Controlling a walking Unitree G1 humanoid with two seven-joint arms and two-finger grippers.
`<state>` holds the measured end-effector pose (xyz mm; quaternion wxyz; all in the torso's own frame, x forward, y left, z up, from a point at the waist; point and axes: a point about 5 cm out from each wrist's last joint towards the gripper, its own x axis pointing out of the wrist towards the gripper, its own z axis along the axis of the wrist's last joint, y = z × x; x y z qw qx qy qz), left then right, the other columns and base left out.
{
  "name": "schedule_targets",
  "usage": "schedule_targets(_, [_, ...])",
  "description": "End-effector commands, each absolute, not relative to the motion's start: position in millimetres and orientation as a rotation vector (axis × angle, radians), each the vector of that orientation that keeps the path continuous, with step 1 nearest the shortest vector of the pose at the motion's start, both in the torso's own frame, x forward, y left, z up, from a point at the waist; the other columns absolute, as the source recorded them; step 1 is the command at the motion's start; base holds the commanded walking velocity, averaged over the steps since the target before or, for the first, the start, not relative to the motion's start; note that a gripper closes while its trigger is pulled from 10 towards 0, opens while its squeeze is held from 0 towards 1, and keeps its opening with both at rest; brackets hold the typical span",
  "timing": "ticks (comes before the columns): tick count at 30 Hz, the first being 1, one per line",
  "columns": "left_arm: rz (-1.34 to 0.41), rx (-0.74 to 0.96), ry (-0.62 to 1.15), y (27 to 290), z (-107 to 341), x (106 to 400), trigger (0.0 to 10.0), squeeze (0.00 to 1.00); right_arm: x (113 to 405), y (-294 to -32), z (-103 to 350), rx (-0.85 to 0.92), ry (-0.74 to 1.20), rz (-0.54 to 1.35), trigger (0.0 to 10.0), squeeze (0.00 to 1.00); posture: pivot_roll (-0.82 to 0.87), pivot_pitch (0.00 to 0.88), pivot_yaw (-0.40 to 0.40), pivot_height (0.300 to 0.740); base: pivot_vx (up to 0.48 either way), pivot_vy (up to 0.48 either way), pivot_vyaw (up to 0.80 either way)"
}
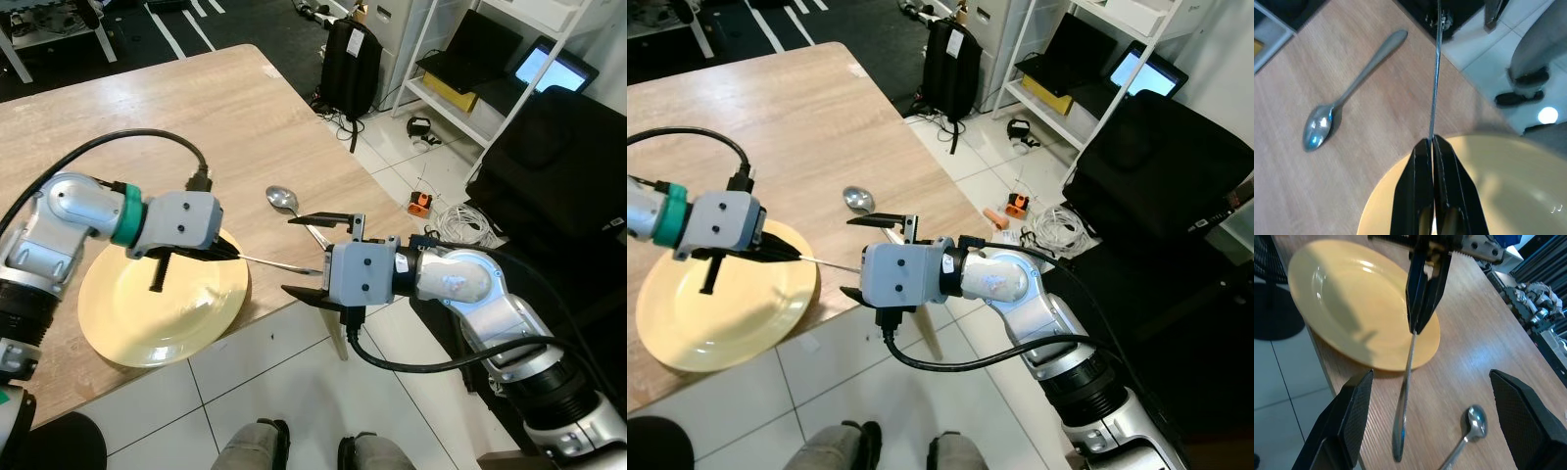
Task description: Setting the table
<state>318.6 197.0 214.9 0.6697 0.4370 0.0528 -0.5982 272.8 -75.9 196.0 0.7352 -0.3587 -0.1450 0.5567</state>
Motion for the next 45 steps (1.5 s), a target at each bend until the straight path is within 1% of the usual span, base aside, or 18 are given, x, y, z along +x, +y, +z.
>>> schedule_targets(1, [-1.319, 1.037, 0.138, 204, 214, 321, 10.0, 0.00, 274, -77, 195, -0.776, -0.305, 1.221, 10.0, 0.00, 0.07, 0.004, 0.077, 0.740, 0.000, 0.000, 0.00])
schedule_targets(5, [-1.309, 1.050, 0.142, 206, 213, 321, 10.0, 0.00, 274, -77, 195, -0.776, -0.304, 1.223, 10.0, 0.00, 0.07, 0.006, 0.075, 0.740, 0.000, 0.000, 0.00])
schedule_targets(11, [-1.298, 1.048, 0.062, 193, 223, 326, 10.0, 0.00, 266, -65, 182, -0.770, -0.263, 1.303, 10.0, 0.00, 0.06, 0.008, 0.073, 0.740, 0.000, 0.000, 0.00])
schedule_targets(13, [-1.298, 1.048, 0.062, 193, 223, 326, 10.0, 0.00, 266, -65, 182, -0.770, -0.263, 1.303, 10.0, 0.00, 0.06, 0.008, 0.073, 0.740, 0.000, 0.000, 0.00])
schedule_targets(15, [-1.295, 1.030, 0.009, 186, 235, 329, 10.0, 0.00, 266, -59, 173, -0.755, -0.243, 1.298, 10.0, 0.00, 0.06, 0.008, 0.073, 0.740, 0.000, 0.000, 0.00])
schedule_targets(17, [-1.295, 1.030, 0.009, 186, 235, 329, 10.0, 0.00, 266, -59, 173, -0.755, -0.243, 1.298, 10.0, 0.00, 0.06, 0.008, 0.073, 0.740, 0.000, 0.000, 0.00])
schedule_targets(19, [-1.315, 1.001, -0.032, 179, 244, 327, 10.0, 0.00, 275, -58, 169, -0.752, -0.241, 1.231, 10.0, 0.00, 0.07, 0.008, 0.073, 0.740, 0.000, 0.000, 0.00])
schedule_targets(24, [-1.328, 0.992, -0.049, 177, 246, 327, 10.0, 0.00, 280, -58, 169, -0.756, -0.246, 1.190, 10.0, 0.00, 0.07, 0.008, 0.073, 0.740, 0.000, 0.000, 0.00])
schedule_targets(26, [-1.345, 0.985, -0.066, 173, 246, 324, 10.0, 0.00, 298, -61, 177, -0.758, -0.255, 1.046, 10.0, 0.00, 0.07, 0.007, 0.073, 0.740, 0.000, 0.000, 0.00])
schedule_targets(27, [-1.345, 0.985, -0.066, 173, 246, 324, 10.0, 0.00, 298, -61, 177, -0.758, -0.255, 1.046, 10.0, 0.00, 0.07, 0.007, 0.073, 0.740, 0.000, 0.000, 0.00])
schedule_targets(29, [-1.349, 0.982, -0.071, 172, 246, 323, 10.0, 0.00, 307, -64, 183, -0.749, -0.264, 0.978, 10.0, 0.00, 0.07, 0.007, 0.073, 0.740, 0.000, 0.000, 0.00])
schedule_targets(36, [-1.347, 0.975, -0.052, 174, 242, 323, 10.0, 0.00, 311, -70, 186, -0.749, -0.272, 0.952, 10.0, 0.00, 0.07, 0.004, 0.072, 0.740, 0.000, 0.000, 0.00])
schedule_targets(41, [-1.341, 0.970, -0.050, 174, 240, 323, 10.0, 0.00, 312, -71, 185, -0.753, -0.269, 0.949, 10.0, 0.00, 0.07, 0.004, 0.072, 0.740, 0.000, 0.000, 0.00])
schedule_targets(43, [-1.331, 0.956, -0.051, 174, 239, 323, 10.0, 0.00, 309, -71, 180, -0.759, -0.257, 0.976, 10.0, 0.00, 0.07, 0.004, 0.072, 0.740, 0.000, 0.000, 0.00])
schedule_targets(45, [-1.283, 0.894, -0.070, 174, 241, 324, 10.0, 0.00, 300, -68, 168, -0.748, -0.205, 1.059, 10.0, 0.00, 0.07, 0.005, 0.077, 0.740, 0.000, 0.000, 0.00])
